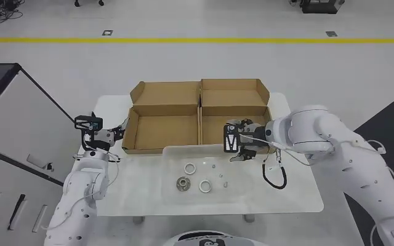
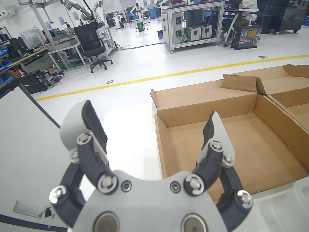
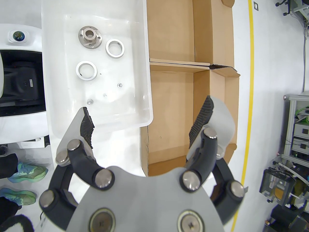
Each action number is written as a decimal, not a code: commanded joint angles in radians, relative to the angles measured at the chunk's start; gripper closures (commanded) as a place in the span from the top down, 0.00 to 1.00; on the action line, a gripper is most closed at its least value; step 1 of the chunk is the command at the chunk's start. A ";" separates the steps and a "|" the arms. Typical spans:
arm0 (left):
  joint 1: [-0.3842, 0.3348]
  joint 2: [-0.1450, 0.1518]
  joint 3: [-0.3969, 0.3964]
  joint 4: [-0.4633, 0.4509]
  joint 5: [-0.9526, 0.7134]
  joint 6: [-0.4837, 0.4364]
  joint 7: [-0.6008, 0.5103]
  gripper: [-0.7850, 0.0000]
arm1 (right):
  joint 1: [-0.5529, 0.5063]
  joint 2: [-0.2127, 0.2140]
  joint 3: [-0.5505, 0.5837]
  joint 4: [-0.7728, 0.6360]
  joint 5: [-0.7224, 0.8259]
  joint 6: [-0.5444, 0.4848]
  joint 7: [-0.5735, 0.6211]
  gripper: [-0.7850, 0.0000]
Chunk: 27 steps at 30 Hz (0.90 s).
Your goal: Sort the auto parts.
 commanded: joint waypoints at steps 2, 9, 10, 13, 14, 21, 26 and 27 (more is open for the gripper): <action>0.000 0.000 0.000 0.000 0.000 0.000 0.000 1.00 | 0.000 0.000 0.000 0.000 0.000 0.000 0.000 1.00; 0.000 0.000 0.000 0.000 0.000 0.000 0.000 1.00 | 0.000 0.000 0.000 0.000 0.000 0.000 0.000 1.00; 0.000 0.000 0.000 0.000 0.000 0.000 0.000 1.00 | 0.000 0.000 0.000 0.000 0.000 0.000 0.000 1.00; 0.000 0.000 0.000 0.000 0.000 0.000 0.000 1.00 | -0.003 0.000 -0.026 -0.027 -0.031 0.047 0.046 1.00; 0.000 0.000 0.000 0.000 0.000 0.000 0.000 1.00 | -0.002 0.000 -0.035 -0.029 -0.024 0.072 0.072 1.00; 0.000 0.000 0.000 0.000 0.000 0.000 0.000 1.00 | 0.107 -0.016 -0.165 -0.038 0.094 0.292 0.292 1.00; 0.000 0.000 0.000 0.000 0.000 0.000 0.000 1.00 | 0.211 -0.043 -0.290 -0.010 0.136 0.372 0.372 1.00; 0.000 0.000 0.000 0.000 0.000 0.000 0.000 1.00 | 0.225 -0.048 -0.313 -0.001 0.147 0.373 0.373 1.00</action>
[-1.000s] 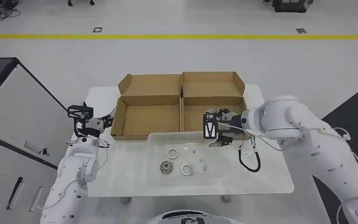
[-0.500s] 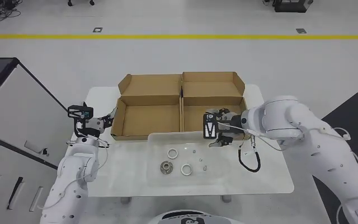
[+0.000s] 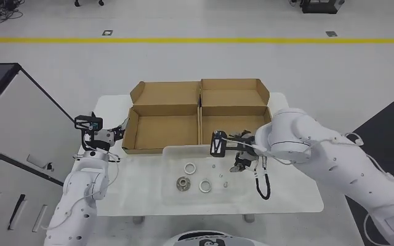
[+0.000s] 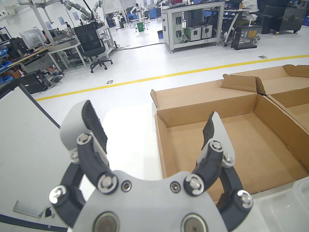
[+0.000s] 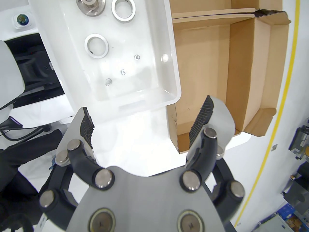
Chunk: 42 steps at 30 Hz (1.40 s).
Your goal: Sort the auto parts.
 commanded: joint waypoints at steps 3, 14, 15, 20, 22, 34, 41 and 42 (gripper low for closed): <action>0.000 0.000 0.000 0.000 0.000 0.000 0.000 1.00 | 0.055 -0.020 -0.086 0.031 0.010 -0.001 -0.001 1.00; 0.000 0.000 0.000 0.000 0.000 0.000 0.000 1.00 | 0.133 -0.043 -0.258 0.115 0.038 -0.054 -0.054 1.00; 0.000 0.000 0.000 0.000 0.000 0.000 0.000 1.00 | 0.137 -0.043 -0.270 0.120 0.042 -0.055 -0.055 1.00; 0.000 0.000 0.000 0.000 0.000 0.000 0.000 1.00 | 0.163 -0.040 -0.326 0.137 0.052 -0.059 -0.059 1.00; 0.000 0.000 0.000 0.000 0.000 0.000 0.000 1.00 | 0.178 -0.039 -0.353 0.136 0.053 -0.063 -0.063 1.00; 0.000 0.000 0.000 0.000 0.000 0.000 0.000 1.00 | 0.260 -0.045 -0.483 0.144 0.073 -0.099 -0.099 0.99; 0.000 0.000 0.000 0.000 0.000 0.000 0.000 1.00 | 0.236 -0.058 -0.483 0.151 0.045 -0.122 -0.122 0.78; 0.000 0.000 0.000 0.000 0.000 0.000 0.000 1.00 | 0.231 -0.061 -0.483 0.153 0.039 -0.123 -0.123 0.73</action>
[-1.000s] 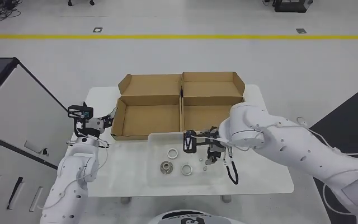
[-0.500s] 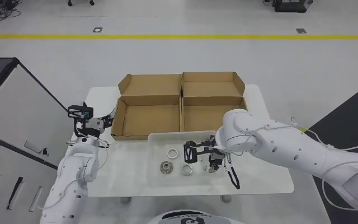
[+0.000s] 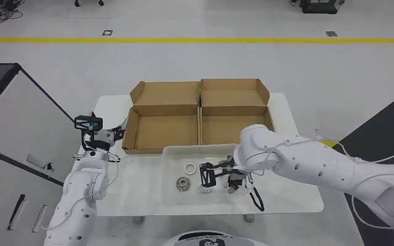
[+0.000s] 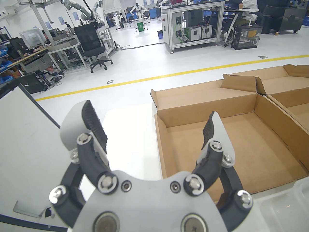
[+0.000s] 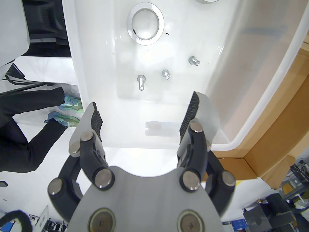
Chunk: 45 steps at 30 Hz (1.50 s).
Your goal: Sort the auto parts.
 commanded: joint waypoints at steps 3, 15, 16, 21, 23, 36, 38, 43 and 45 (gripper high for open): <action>0.000 0.000 0.000 0.000 0.000 0.000 0.000 1.00 | -0.013 -0.010 0.000 0.013 -0.018 -0.002 -0.002 0.60; 0.000 0.000 0.000 0.000 0.000 0.000 0.000 1.00 | -0.044 -0.031 0.000 0.043 -0.045 0.009 0.009 0.46; 0.000 0.000 0.000 0.000 0.000 0.000 0.000 1.00 | -0.046 -0.033 0.000 0.047 -0.046 0.010 0.010 0.46; 0.000 0.000 0.000 0.000 0.000 0.000 0.000 1.00 | -0.058 -0.043 0.000 0.067 -0.056 0.018 0.018 0.46; 0.000 0.000 0.000 0.000 0.000 0.000 0.000 1.00 | -0.062 -0.048 0.000 0.074 -0.058 0.018 0.019 0.46; 0.000 0.000 0.000 0.000 0.000 0.000 0.000 1.00 | -0.084 -0.079 0.000 0.122 -0.075 0.019 0.019 0.46; 0.000 0.000 0.000 0.000 0.000 0.000 0.000 1.00 | -0.089 -0.084 0.000 0.132 -0.079 0.019 0.019 0.46; 0.000 0.000 0.000 0.000 0.000 0.000 0.000 1.00 | -0.095 -0.094 0.000 0.153 -0.083 0.015 0.015 0.46; 0.000 0.000 0.000 0.000 0.000 0.000 0.000 1.00 | -0.098 -0.097 0.000 0.158 -0.085 0.016 0.016 0.46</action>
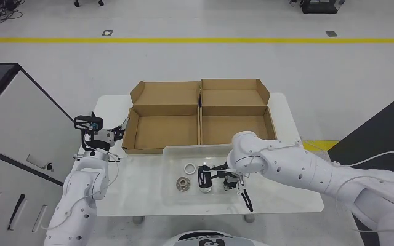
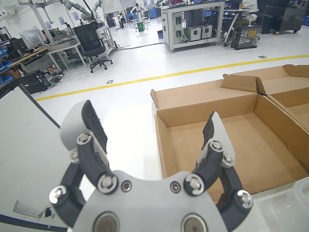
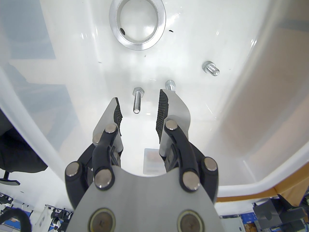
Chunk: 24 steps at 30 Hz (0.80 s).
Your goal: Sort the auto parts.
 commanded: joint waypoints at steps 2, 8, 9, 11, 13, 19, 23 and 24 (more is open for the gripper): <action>0.000 0.000 0.000 0.000 0.000 0.000 0.000 1.00 | -0.004 -0.005 0.000 0.008 -0.004 0.001 0.001 0.45; 0.000 0.000 0.000 0.000 0.000 0.000 0.000 1.00 | -0.010 -0.017 0.000 0.022 -0.012 0.007 0.007 0.43; 0.000 0.000 0.000 0.000 0.000 0.000 0.000 1.00 | -0.011 -0.018 0.000 0.024 -0.013 0.008 0.008 0.43; 0.000 0.000 0.000 0.000 0.000 0.000 0.000 1.00 | -0.013 -0.022 0.000 0.029 -0.015 0.010 0.011 0.42; 0.000 0.000 0.000 0.000 0.000 0.000 0.000 1.00 | -0.015 -0.025 0.000 0.035 -0.019 0.014 0.014 0.37; 0.000 0.000 0.000 0.000 0.000 0.000 0.000 1.00 | -0.014 -0.033 0.000 0.043 -0.007 0.027 0.027 0.00; 0.000 0.000 0.000 0.000 0.000 0.000 0.000 1.00 | 0.010 -0.031 0.000 0.038 0.035 0.034 0.034 0.00; 0.000 0.000 0.000 0.000 0.000 0.000 0.000 1.00 | 0.022 -0.028 0.000 0.034 0.056 0.034 0.034 0.00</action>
